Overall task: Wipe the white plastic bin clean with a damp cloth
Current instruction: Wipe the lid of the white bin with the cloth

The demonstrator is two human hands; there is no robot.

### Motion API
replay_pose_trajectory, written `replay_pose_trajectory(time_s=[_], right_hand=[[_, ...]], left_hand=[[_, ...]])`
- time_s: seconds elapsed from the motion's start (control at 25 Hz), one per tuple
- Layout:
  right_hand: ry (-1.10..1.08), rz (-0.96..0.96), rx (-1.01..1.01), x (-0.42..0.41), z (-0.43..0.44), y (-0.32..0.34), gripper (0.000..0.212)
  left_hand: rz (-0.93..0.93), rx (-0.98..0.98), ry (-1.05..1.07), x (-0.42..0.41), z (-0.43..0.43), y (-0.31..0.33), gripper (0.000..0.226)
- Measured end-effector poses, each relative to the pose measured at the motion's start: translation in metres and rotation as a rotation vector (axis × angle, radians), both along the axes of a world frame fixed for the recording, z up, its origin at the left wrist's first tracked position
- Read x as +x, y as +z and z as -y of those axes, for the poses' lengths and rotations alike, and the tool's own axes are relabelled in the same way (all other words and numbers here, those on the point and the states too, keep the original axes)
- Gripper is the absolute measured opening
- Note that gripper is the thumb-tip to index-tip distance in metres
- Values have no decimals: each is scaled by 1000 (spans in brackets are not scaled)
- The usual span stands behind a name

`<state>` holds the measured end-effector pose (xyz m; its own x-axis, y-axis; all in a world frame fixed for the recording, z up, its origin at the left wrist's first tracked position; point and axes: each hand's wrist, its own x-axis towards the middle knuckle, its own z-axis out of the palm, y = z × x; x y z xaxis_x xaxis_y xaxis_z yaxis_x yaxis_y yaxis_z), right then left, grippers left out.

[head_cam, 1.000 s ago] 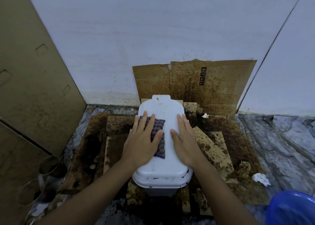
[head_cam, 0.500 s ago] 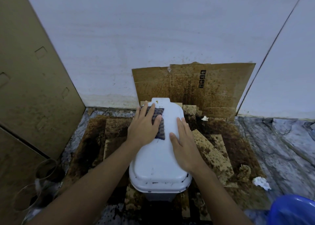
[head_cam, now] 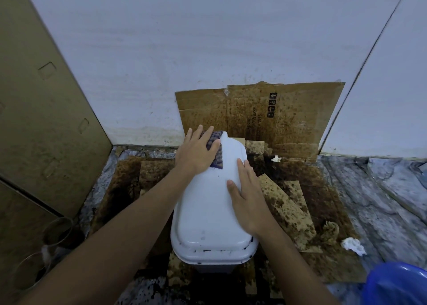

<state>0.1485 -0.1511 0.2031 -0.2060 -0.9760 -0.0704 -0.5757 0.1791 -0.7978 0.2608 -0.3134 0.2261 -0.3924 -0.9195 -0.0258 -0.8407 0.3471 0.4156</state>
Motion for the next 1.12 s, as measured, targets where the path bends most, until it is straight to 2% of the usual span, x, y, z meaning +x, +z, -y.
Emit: replay_pose_trajectory(time_s=[0.24, 0.48, 0.72, 0.96, 1.12], right_hand=[[-1, -6, -5, 0, -1, -2, 66], [6, 9, 6, -1, 1, -1, 66], [19, 11, 3, 0, 0, 0, 67], [12, 15, 8, 1, -2, 1, 67], [3, 6, 7, 3, -4, 3, 66]], left_hand=[[53, -98, -24, 17, -48, -7, 61], [59, 7, 3, -27, 4, 5, 62], [40, 2, 16, -28, 25, 3, 59], [-38, -2, 36, 17, -20, -5, 63], [-132, 80, 51, 49, -81, -9, 65]])
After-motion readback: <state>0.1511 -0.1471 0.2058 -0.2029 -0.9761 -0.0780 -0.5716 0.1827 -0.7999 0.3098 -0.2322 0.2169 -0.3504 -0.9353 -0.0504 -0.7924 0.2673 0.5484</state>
